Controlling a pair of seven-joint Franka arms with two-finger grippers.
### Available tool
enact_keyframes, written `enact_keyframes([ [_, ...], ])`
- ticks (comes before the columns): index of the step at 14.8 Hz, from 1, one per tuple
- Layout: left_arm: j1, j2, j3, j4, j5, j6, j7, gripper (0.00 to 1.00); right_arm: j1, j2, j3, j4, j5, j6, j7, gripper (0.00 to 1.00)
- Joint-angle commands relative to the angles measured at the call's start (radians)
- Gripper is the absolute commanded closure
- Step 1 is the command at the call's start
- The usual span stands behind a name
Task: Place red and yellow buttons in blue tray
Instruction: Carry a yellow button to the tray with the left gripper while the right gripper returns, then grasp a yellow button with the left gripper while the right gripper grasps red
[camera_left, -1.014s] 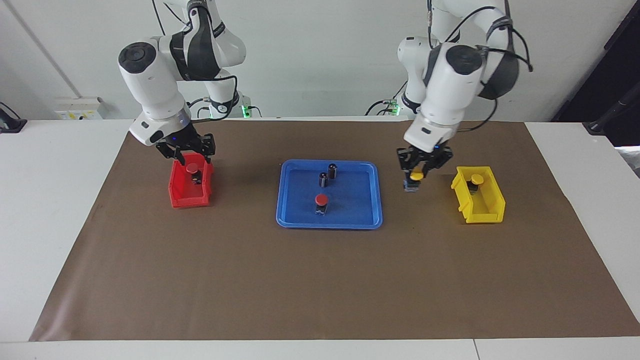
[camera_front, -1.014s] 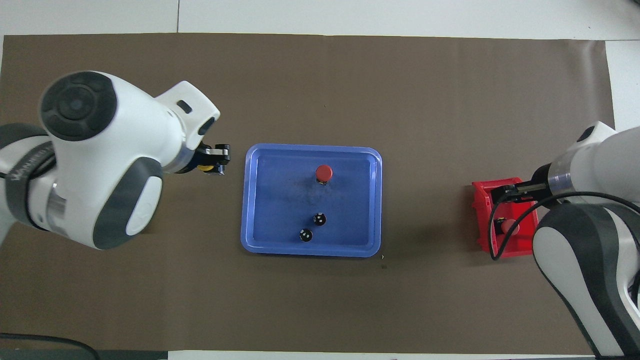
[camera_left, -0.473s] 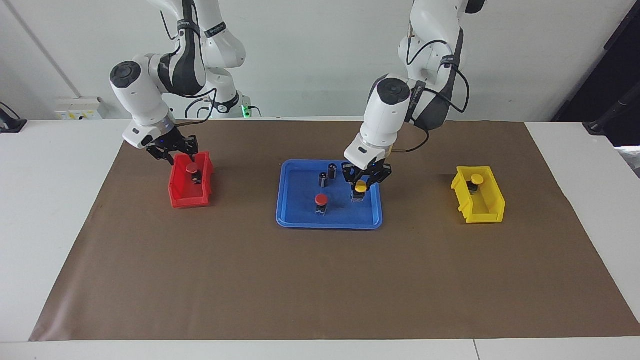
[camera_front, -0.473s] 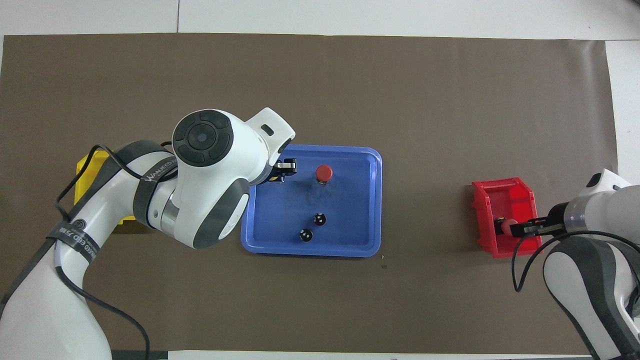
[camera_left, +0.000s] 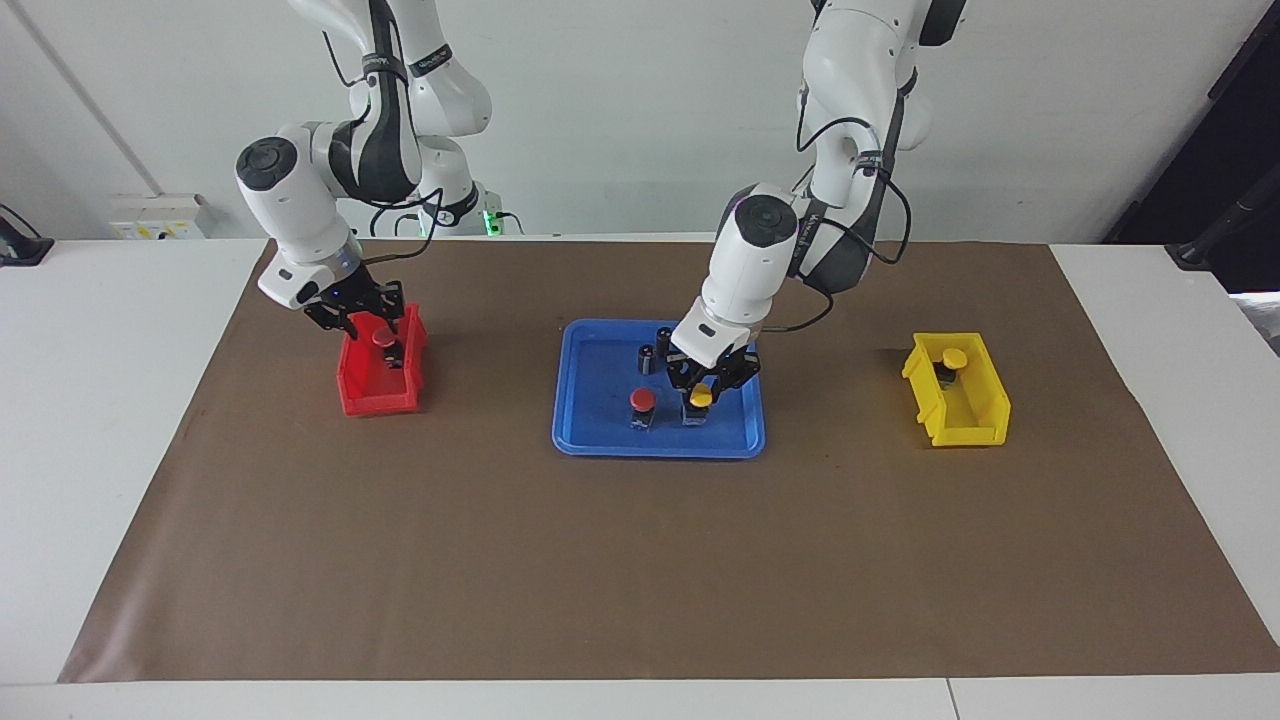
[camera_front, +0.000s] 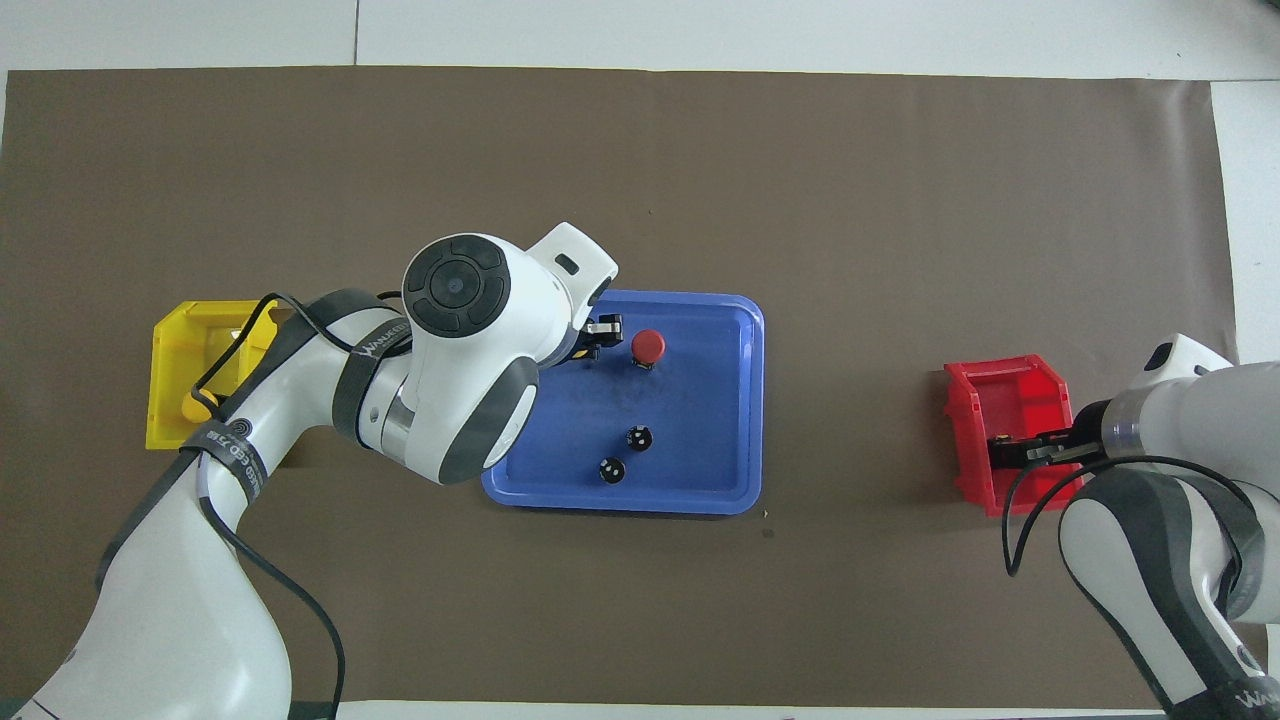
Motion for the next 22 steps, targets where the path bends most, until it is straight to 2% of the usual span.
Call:
enact_keyframes([
  [1,-0.028,0.024,0.019,0.009,-0.019,0.023,-0.011,0.93,0.009,0.000,0.004,-0.021,0.016,0.029,0.000,0.36],
  [2,-0.028,0.024,0.020,0.008,-0.019,0.021,-0.011,0.87,0.011,0.000,0.004,-0.022,0.016,0.029,0.000,0.36],
  [3,-0.026,0.024,0.020,0.006,-0.019,0.021,-0.010,0.74,0.011,-0.003,0.004,-0.030,0.016,0.029,0.000,0.36],
  [4,-0.026,0.024,0.020,0.008,-0.019,0.015,-0.010,0.57,0.011,-0.005,0.004,-0.038,0.016,0.036,0.000,0.36],
  [6,-0.026,0.021,0.023,0.009,-0.019,-0.002,-0.011,0.36,0.011,-0.005,0.004,-0.047,0.016,0.058,-0.003,0.36],
  [9,-0.014,-0.037,0.029,0.037,-0.011,-0.135,-0.013,0.18,0.011,0.000,0.004,-0.059,0.016,0.067,-0.006,0.36],
  [12,0.000,-0.108,0.080,0.034,0.064,-0.232,-0.002,0.05,0.011,-0.002,0.004,-0.062,0.016,0.072,-0.009,0.36],
  [14,0.047,-0.134,0.085,0.028,0.090,-0.302,0.039,0.04,0.009,-0.002,0.004,-0.065,0.016,0.072,-0.013,0.42],
  [18,0.217,-0.175,0.085,0.003,0.101,-0.394,0.255,0.02,0.011,-0.002,0.004,-0.065,0.016,0.073,-0.009,0.59],
  [21,0.403,-0.200,0.085,-0.009,0.101,-0.385,0.523,0.02,0.006,0.000,0.004,-0.062,0.016,0.072,-0.013,0.77],
  [22,0.460,-0.201,0.083,-0.009,0.101,-0.381,0.591,0.02,0.005,0.004,0.004,-0.045,0.016,0.054,-0.013,0.78],
])
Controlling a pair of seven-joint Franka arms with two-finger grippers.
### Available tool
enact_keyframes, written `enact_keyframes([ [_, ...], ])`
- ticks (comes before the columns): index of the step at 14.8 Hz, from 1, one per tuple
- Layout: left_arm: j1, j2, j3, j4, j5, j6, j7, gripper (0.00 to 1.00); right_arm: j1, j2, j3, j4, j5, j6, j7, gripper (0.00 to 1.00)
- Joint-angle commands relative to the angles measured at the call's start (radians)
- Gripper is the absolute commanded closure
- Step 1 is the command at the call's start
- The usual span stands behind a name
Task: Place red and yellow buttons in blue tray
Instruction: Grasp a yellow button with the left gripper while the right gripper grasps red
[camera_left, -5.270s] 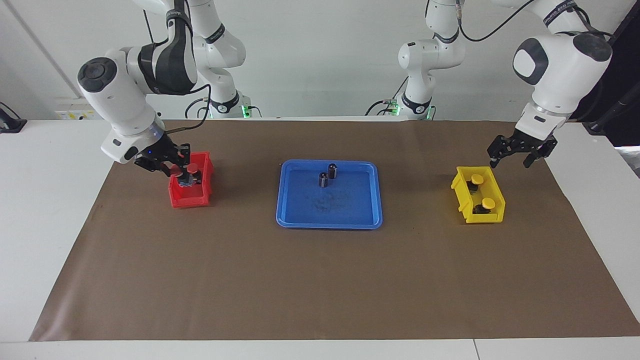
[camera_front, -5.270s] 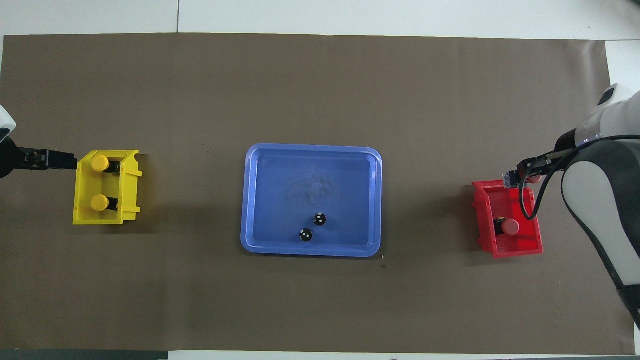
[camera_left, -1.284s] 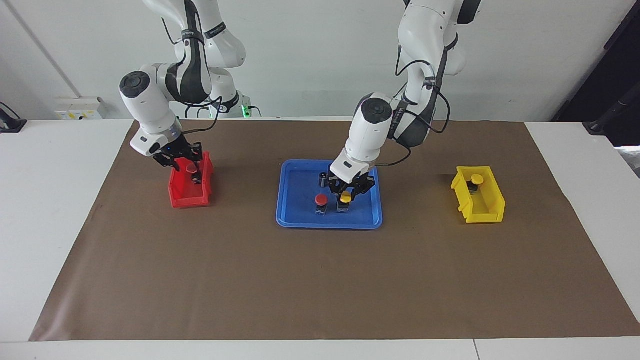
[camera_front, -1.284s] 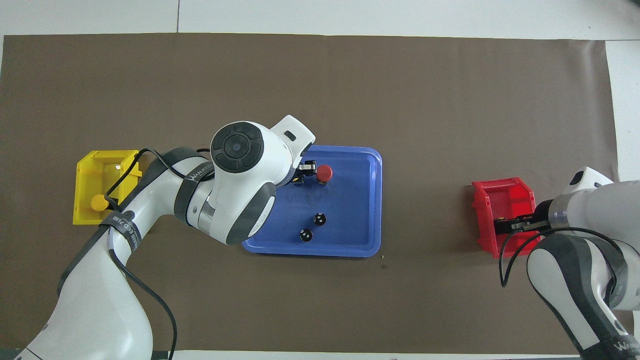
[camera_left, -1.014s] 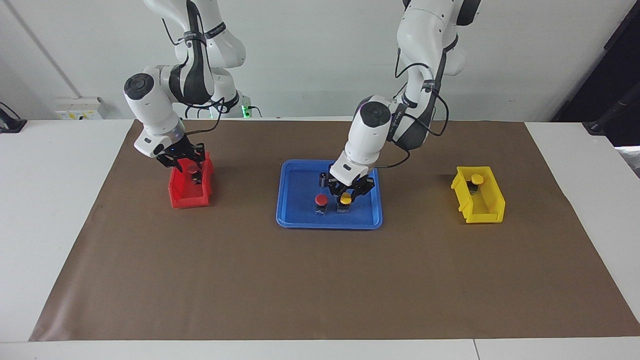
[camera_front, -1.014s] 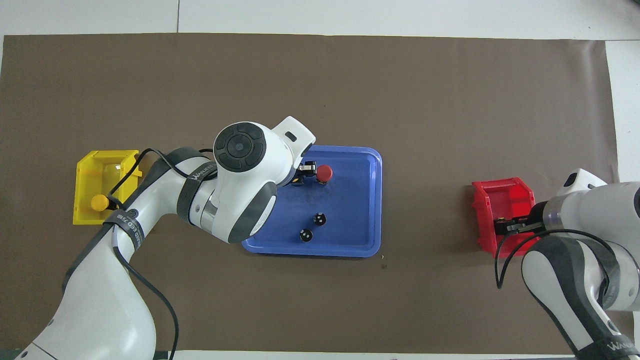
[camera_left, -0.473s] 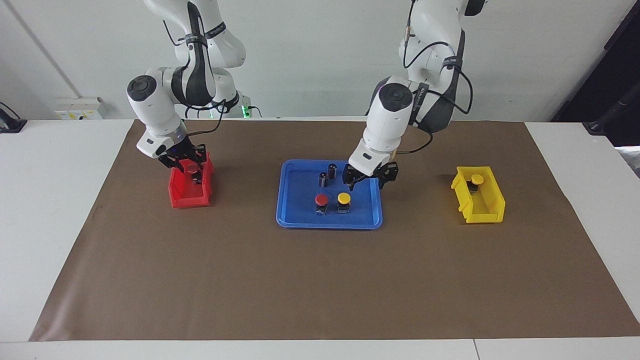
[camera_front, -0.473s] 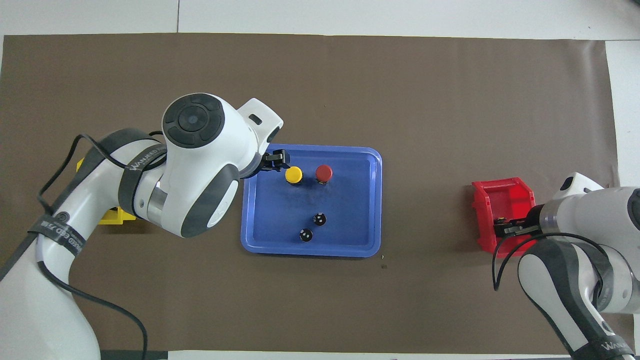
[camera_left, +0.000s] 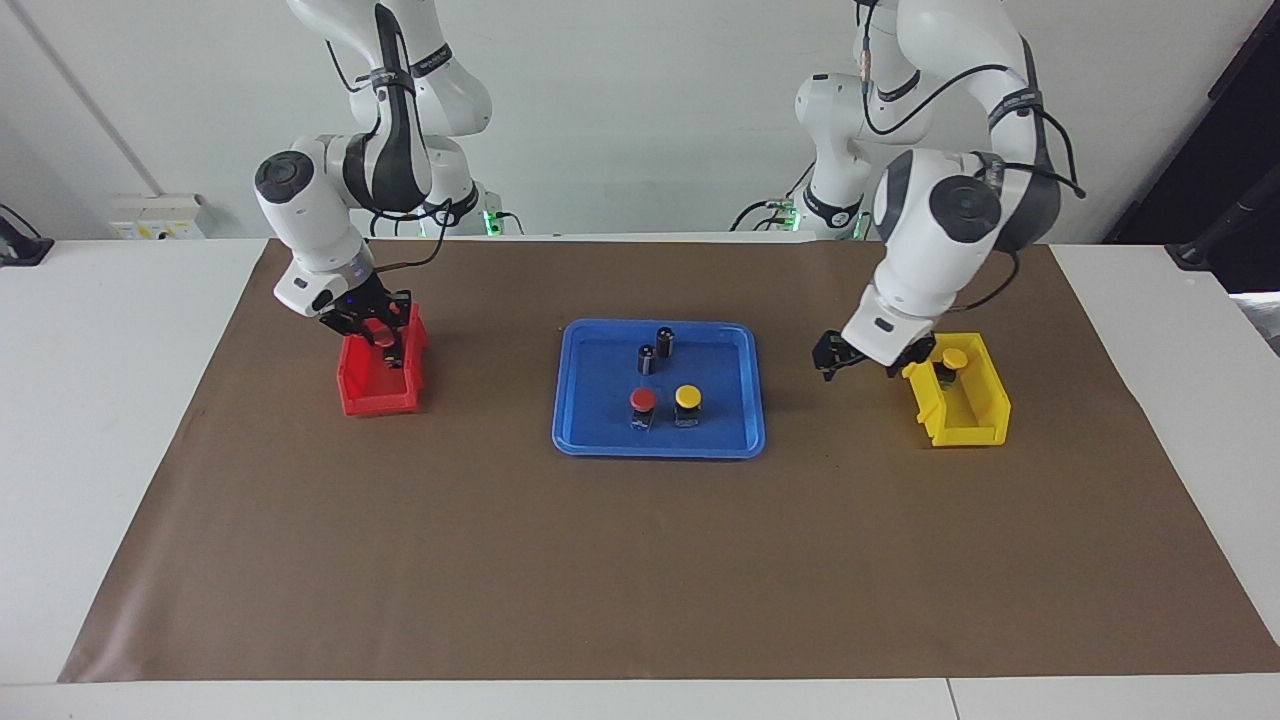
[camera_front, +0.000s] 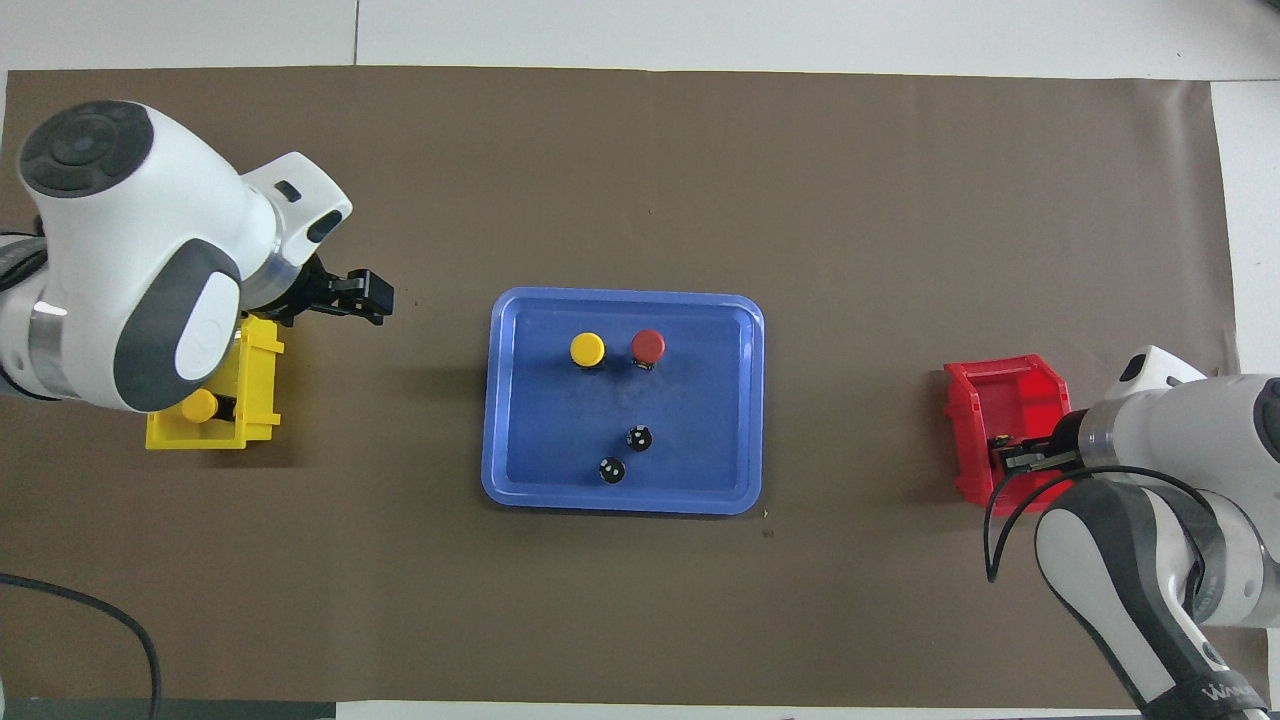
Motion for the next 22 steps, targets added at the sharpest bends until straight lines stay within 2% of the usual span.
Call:
enact_keyframes([
  [1,0.135,-0.043,-0.013,-0.036,0.014,0.004,0.171,0.02,-0.007,0.005,0.004,0.039,0.016,-0.029,-0.013,0.78],
  [3,0.187,-0.046,-0.012,-0.067,0.014,0.062,0.191,0.02,0.007,0.031,0.007,0.170,0.014,-0.173,-0.005,0.78],
  [4,0.221,-0.074,-0.012,-0.131,0.014,0.114,0.194,0.03,0.011,0.042,0.010,0.241,0.007,-0.253,-0.003,0.78],
  [6,0.255,-0.091,-0.012,-0.206,0.014,0.208,0.220,0.10,0.013,0.074,0.019,0.389,-0.001,-0.392,0.003,0.78],
  [8,0.261,-0.098,-0.012,-0.230,0.014,0.210,0.225,0.16,0.013,0.138,0.065,0.560,-0.001,-0.509,0.088,0.78],
  [9,0.261,-0.106,-0.013,-0.240,0.014,0.201,0.228,0.16,0.013,0.172,0.111,0.632,0.000,-0.537,0.149,0.78],
  [12,0.258,-0.146,-0.013,-0.315,0.014,0.181,0.227,0.22,0.013,0.267,0.278,0.775,0.013,-0.520,0.423,0.77],
  [15,0.258,-0.164,-0.013,-0.352,0.014,0.184,0.237,0.26,0.018,0.449,0.418,0.956,-0.004,-0.499,0.688,0.78],
  [16,0.260,-0.166,-0.012,-0.360,0.014,0.187,0.251,0.26,0.059,0.482,0.432,0.974,-0.012,-0.453,0.731,0.78],
  [18,0.261,-0.180,-0.012,-0.384,0.014,0.202,0.260,0.26,0.113,0.505,0.430,0.950,-0.020,-0.381,0.754,0.78],
  [20,0.260,-0.184,-0.012,-0.409,0.014,0.236,0.257,0.26,0.120,0.540,0.430,0.936,-0.029,-0.349,0.771,0.78],
  [22,0.261,-0.180,-0.012,-0.421,0.014,0.259,0.260,0.26,0.120,0.539,0.430,0.880,-0.030,-0.320,0.774,0.77],
])
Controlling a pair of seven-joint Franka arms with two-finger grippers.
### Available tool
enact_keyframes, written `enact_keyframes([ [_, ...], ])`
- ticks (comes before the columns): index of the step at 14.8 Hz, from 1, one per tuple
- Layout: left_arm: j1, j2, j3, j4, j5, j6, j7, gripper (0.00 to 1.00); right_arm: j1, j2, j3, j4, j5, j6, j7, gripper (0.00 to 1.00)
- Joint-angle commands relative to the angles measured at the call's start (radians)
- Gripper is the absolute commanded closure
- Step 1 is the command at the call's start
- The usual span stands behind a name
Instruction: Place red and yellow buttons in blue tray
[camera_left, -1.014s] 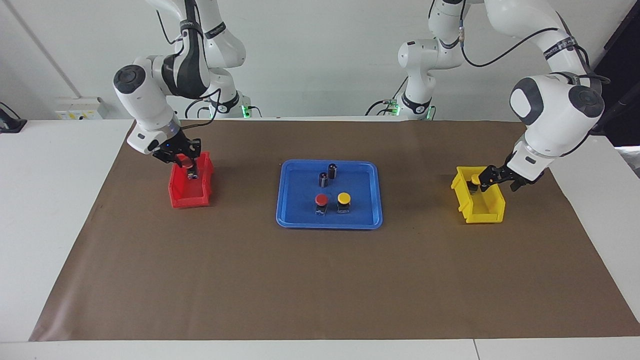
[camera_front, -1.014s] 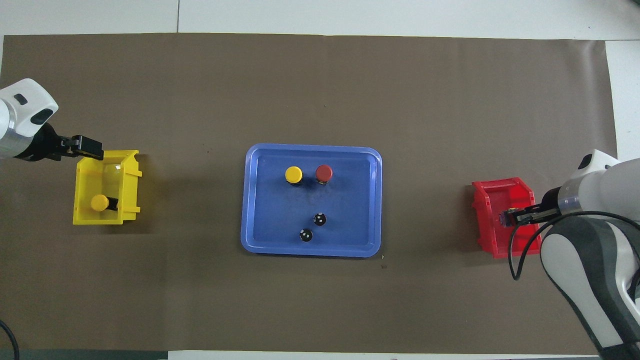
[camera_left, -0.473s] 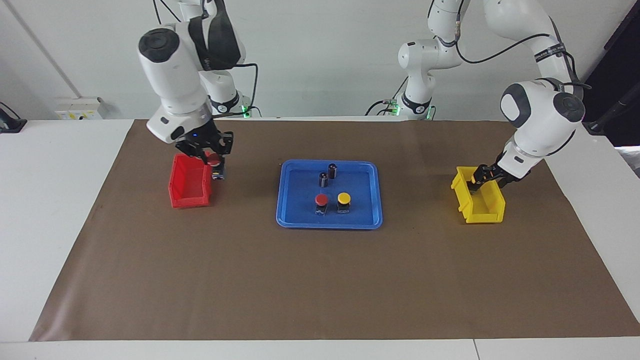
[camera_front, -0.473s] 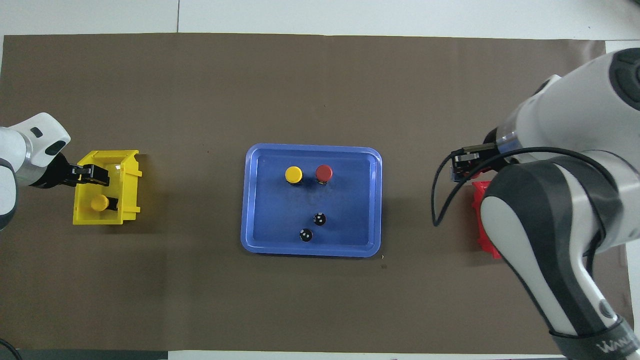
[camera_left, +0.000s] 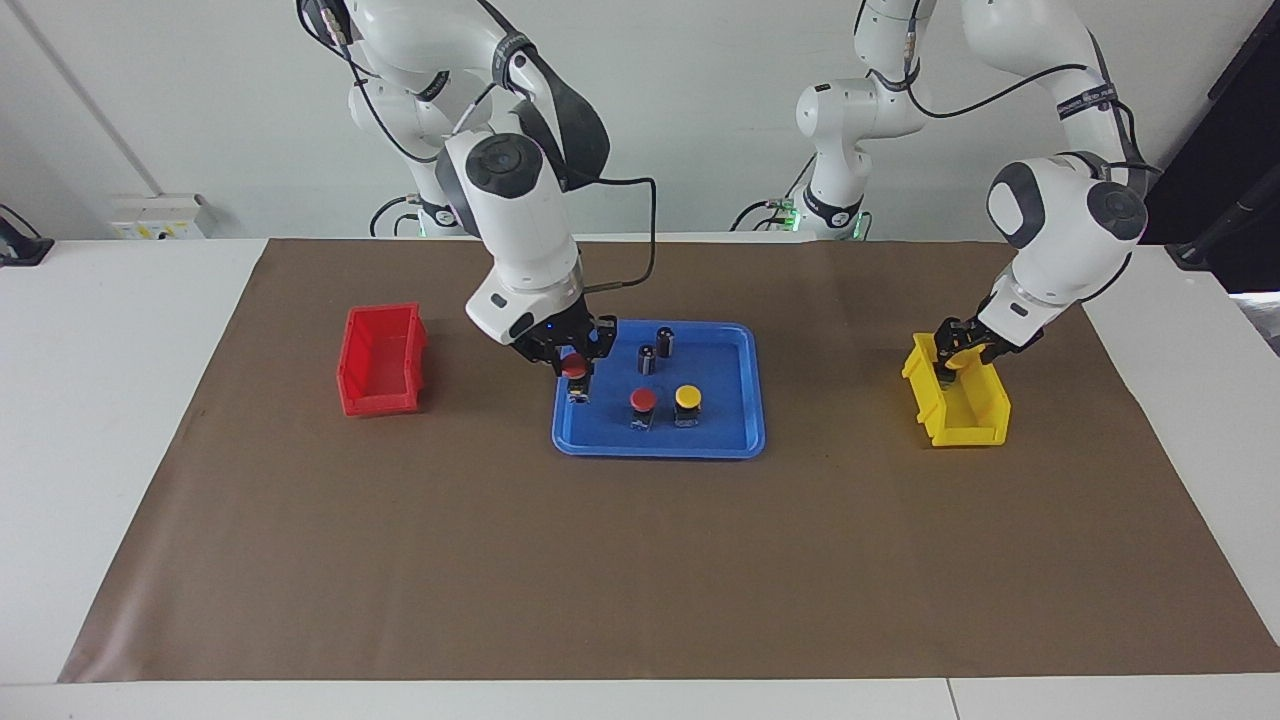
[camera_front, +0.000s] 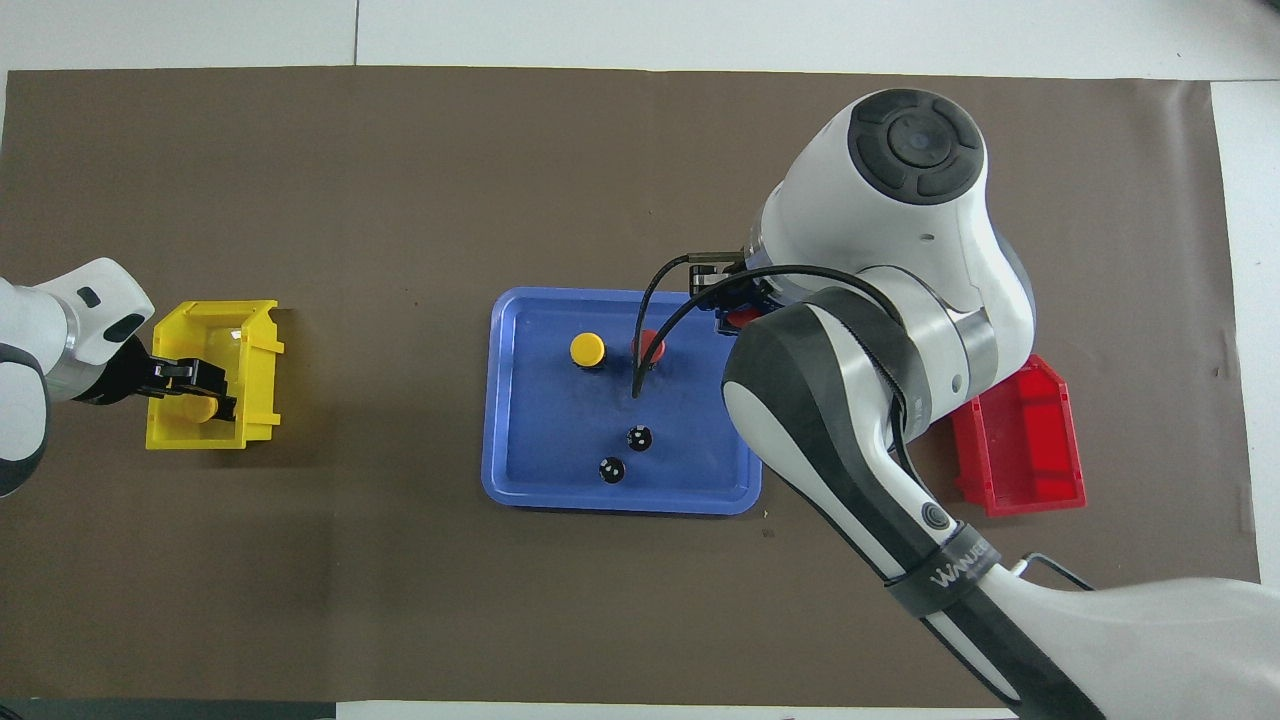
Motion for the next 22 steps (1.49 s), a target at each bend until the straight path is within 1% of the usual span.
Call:
enact_keyframes([
  [1,0.010,-0.032,-0.004,-0.068,0.014,0.075,0.017,0.26,-0.017,0.005,0.009,-0.046,-0.017,0.047,0.013,0.77],
  [3,0.016,-0.033,-0.004,-0.093,0.014,0.107,0.020,0.26,0.008,0.006,0.008,-0.090,-0.023,0.099,0.015,0.76],
  [6,0.028,-0.033,-0.004,-0.122,0.014,0.151,0.031,0.28,0.011,0.006,0.008,-0.129,-0.055,0.136,0.021,0.76],
  [7,0.028,-0.033,-0.004,-0.125,0.014,0.156,0.031,0.29,0.011,0.006,0.008,-0.153,-0.067,0.165,0.021,0.75],
  [8,0.036,-0.035,-0.004,-0.127,0.014,0.149,0.031,0.30,0.011,0.006,0.008,-0.175,-0.081,0.186,0.021,0.75],
  [10,0.042,-0.035,-0.006,-0.128,0.014,0.150,0.029,0.38,0.013,0.008,0.009,-0.186,-0.087,0.197,0.021,0.75],
  [13,0.035,-0.035,-0.006,-0.127,0.014,0.150,0.020,0.42,0.029,0.015,0.008,-0.196,-0.093,0.214,0.031,0.74],
  [15,0.028,-0.033,-0.007,-0.127,0.014,0.150,0.015,0.49,0.040,0.029,0.008,-0.201,-0.095,0.234,0.048,0.73],
  [17,0.027,-0.033,-0.007,-0.124,0.014,0.149,0.014,0.65,0.039,0.037,0.008,-0.201,-0.109,0.239,0.055,0.70],
  [19,0.027,-0.029,-0.009,-0.111,0.014,0.142,0.014,0.86,0.033,0.037,0.008,-0.210,-0.135,0.239,0.053,0.57],
  [20,0.025,-0.023,-0.010,-0.087,0.014,0.121,0.014,0.93,0.031,0.037,0.008,-0.209,-0.136,0.240,0.055,0.49],
  [21,0.025,-0.018,-0.013,-0.049,0.013,0.083,0.008,0.97,0.034,0.037,0.008,-0.207,-0.136,0.240,0.058,0.31],
  [22,0.013,-0.019,-0.016,-0.003,0.012,0.037,-0.011,0.98,0.034,0.037,0.008,-0.200,-0.136,0.237,0.070,0.23],
])
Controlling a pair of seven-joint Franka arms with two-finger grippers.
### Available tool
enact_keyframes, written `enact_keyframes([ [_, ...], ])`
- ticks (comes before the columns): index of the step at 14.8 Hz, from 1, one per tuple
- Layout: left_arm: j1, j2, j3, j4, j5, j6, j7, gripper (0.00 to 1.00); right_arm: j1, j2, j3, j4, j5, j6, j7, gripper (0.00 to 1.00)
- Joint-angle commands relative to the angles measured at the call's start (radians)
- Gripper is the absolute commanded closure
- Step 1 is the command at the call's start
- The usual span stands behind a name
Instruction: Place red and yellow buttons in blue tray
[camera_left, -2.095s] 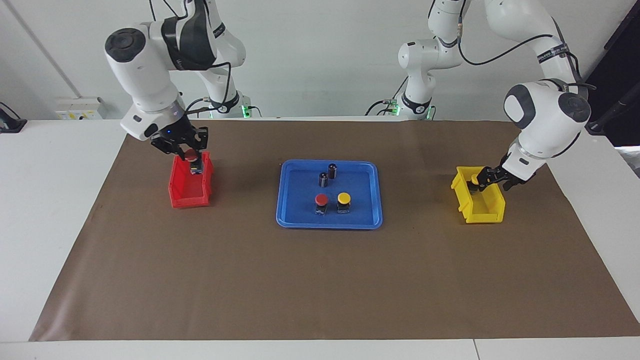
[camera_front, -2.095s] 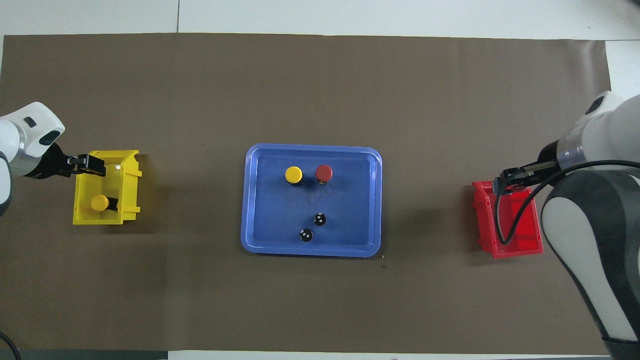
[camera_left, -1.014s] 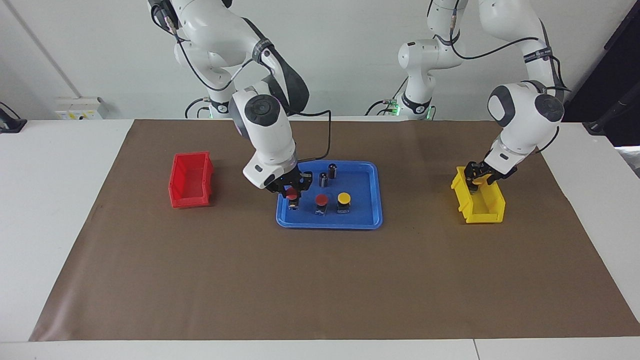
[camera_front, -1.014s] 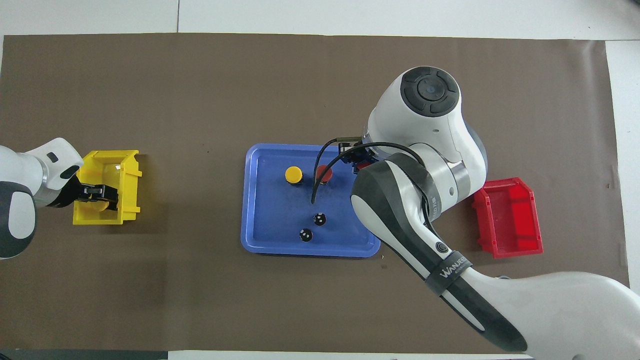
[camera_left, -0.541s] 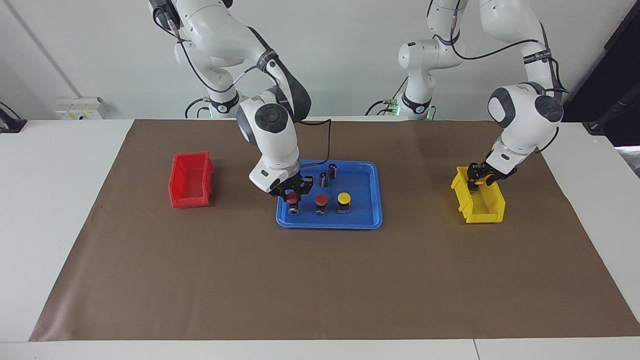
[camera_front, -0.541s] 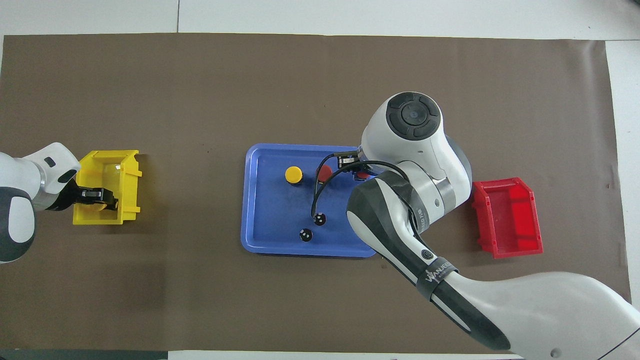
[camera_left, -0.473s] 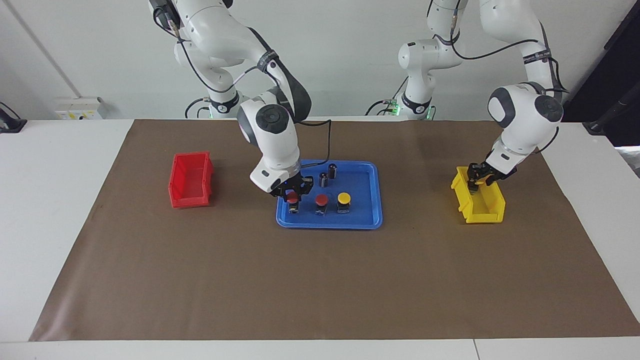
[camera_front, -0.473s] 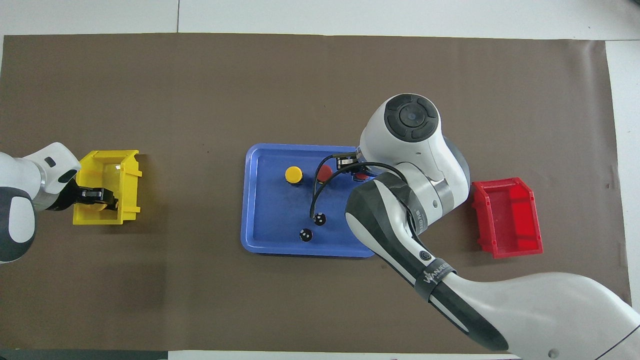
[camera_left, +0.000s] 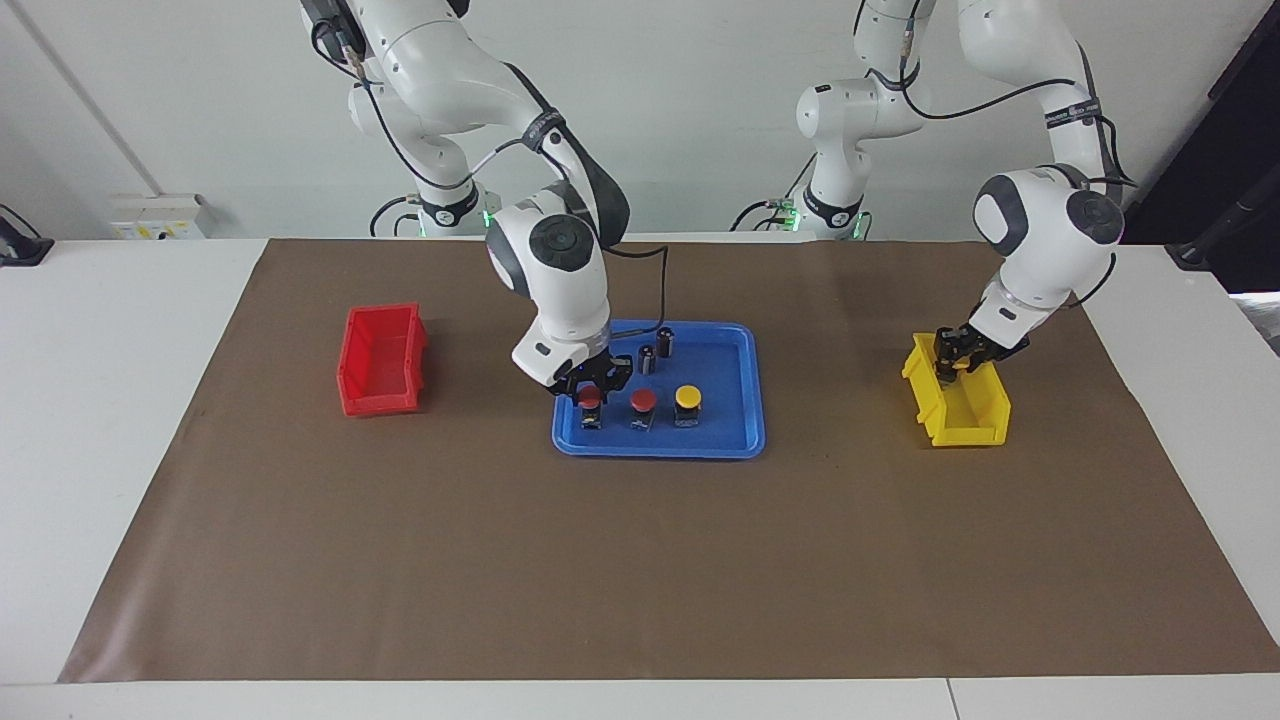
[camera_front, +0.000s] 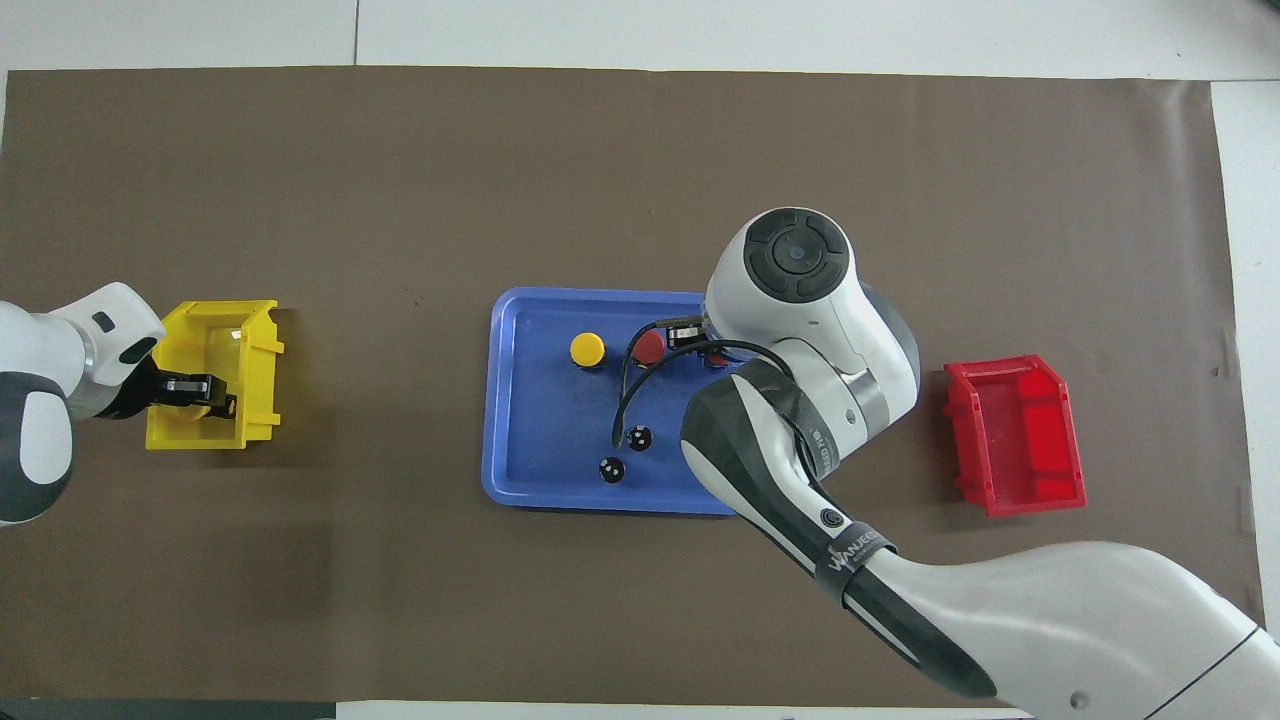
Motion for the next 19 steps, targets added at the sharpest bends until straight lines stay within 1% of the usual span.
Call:
enact_keyframes([
  [1,-0.045,-0.020,-0.005,0.137,0.013,-0.160,-0.046,0.98,-0.010,-0.005,0.010,0.016,-0.028,0.008,0.041,0.23],
  [2,-0.074,-0.019,-0.005,0.223,0.013,-0.260,-0.072,0.98,-0.018,-0.006,0.009,0.054,-0.028,-0.007,0.041,0.21],
  [3,-0.111,-0.016,-0.006,0.310,0.014,-0.347,-0.118,0.98,-0.026,-0.006,0.007,0.088,-0.030,-0.044,0.040,0.09],
  [4,-0.166,-0.011,-0.006,0.371,0.014,-0.403,-0.195,0.98,-0.039,-0.012,0.005,0.130,-0.037,-0.093,0.034,0.00],
  [5,-0.237,0.001,-0.008,0.392,0.014,-0.410,-0.311,0.98,-0.058,-0.022,0.005,0.164,-0.040,-0.144,0.032,0.00],
  [7,-0.381,0.004,-0.009,0.380,0.009,-0.344,-0.550,0.98,-0.110,-0.058,0.008,0.209,-0.040,-0.242,0.003,0.00],
  [8,-0.439,0.010,-0.011,0.373,0.005,-0.315,-0.632,0.98,-0.134,-0.089,0.010,0.221,-0.040,-0.285,-0.011,0.00],
  [10,-0.542,0.055,-0.011,0.371,-0.010,-0.238,-0.768,0.98,-0.177,-0.130,0.009,0.275,-0.037,-0.384,-0.013,0.00],
  [12,-0.616,0.113,-0.011,0.371,-0.014,-0.158,-0.875,0.98,-0.231,-0.141,0.009,0.376,-0.025,-0.516,-0.016,0.00],
  [13,-0.636,0.124,-0.011,0.365,-0.014,-0.135,-0.887,0.98,-0.263,-0.146,0.012,0.404,-0.022,-0.555,-0.023,0.00],
  [14,-0.641,0.131,-0.011,0.354,-0.014,-0.114,-0.890,0.98,-0.291,-0.164,0.012,0.410,-0.020,-0.580,-0.054,0.00],
  [16,-0.683,0.173,-0.008,0.354,-0.014,-0.077,-0.925,0.98,-0.326,-0.189,0.010,0.410,-0.020,-0.618,-0.135,0.00],
  [17,-0.688,0.202,-0.008,0.356,-0.007,-0.051,-0.929,0.98,-0.348,-0.200,0.010,0.410,-0.020,-0.636,-0.164,0.00],
  [19,-0.681,0.226,-0.006,0.356,0.003,-0.019,-0.927,0.98,-0.403,-0.223,0.010,0.410,-0.019,-0.673,-0.241,0.00],
])
